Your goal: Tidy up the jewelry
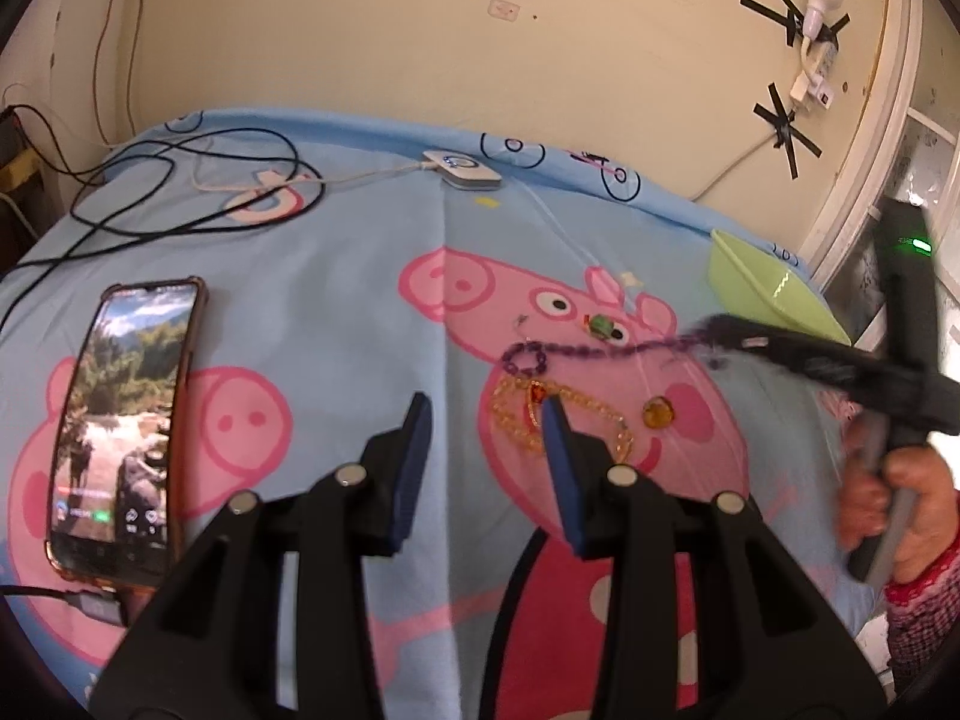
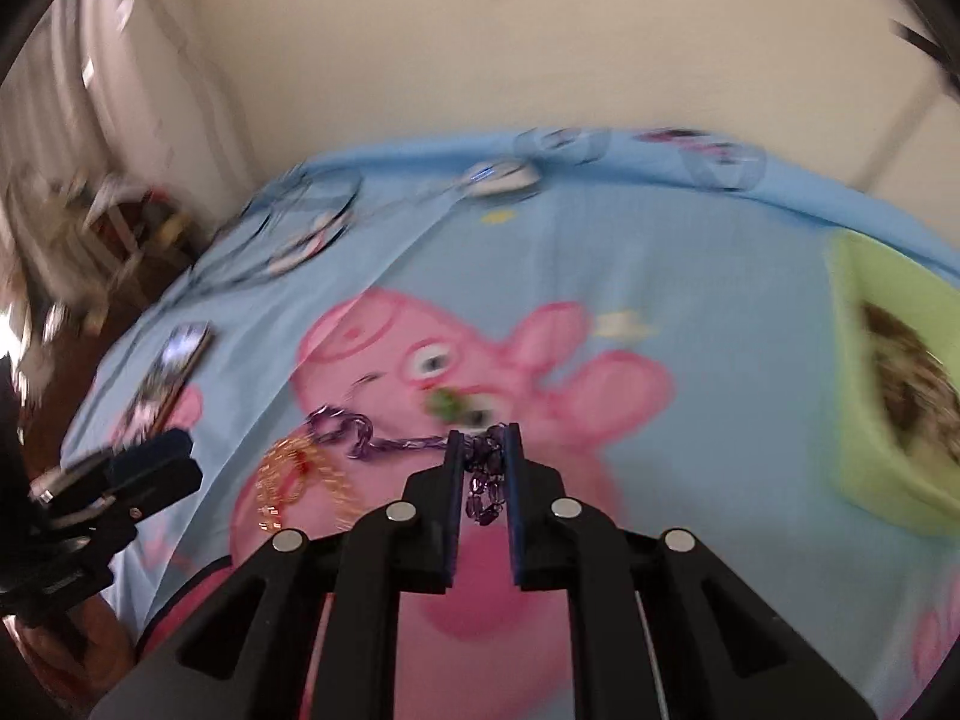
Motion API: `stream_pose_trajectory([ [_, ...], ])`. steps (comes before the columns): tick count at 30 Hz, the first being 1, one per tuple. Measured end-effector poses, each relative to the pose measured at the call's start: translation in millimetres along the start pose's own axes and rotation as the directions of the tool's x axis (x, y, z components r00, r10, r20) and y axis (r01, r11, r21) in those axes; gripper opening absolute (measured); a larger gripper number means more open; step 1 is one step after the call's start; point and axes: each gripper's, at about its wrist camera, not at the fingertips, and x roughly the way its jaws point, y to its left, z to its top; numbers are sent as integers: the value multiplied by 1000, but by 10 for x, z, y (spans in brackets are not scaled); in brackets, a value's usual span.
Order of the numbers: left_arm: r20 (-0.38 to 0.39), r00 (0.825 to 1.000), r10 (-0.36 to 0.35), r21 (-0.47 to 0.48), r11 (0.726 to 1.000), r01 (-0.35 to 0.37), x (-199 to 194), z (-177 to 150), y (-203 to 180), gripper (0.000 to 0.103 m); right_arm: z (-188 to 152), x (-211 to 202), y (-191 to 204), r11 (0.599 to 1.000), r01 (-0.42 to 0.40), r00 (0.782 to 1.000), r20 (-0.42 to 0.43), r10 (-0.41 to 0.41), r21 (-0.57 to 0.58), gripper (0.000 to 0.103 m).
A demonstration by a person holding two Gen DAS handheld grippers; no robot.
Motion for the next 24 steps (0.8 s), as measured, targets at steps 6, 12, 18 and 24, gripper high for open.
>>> stream_pose_trajectory([
  [6,-3,1000,-12,38,999,13,-18,14,-138,36,-600,-889,-705,986,79,991,98,-94,144,0],
  [12,-44,990,-131,192,972,137,66,57,-874,36,-1381,-1540,-1397,920,222,959,96,-265,323,0],
  [18,-191,967,-168,363,903,228,637,22,-1828,74,-1590,-1627,-1743,893,147,969,119,-217,426,0],
  [24,-313,935,-165,437,849,296,1079,-106,-2383,74,-1698,-1703,-1584,922,228,949,139,-282,313,43],
])
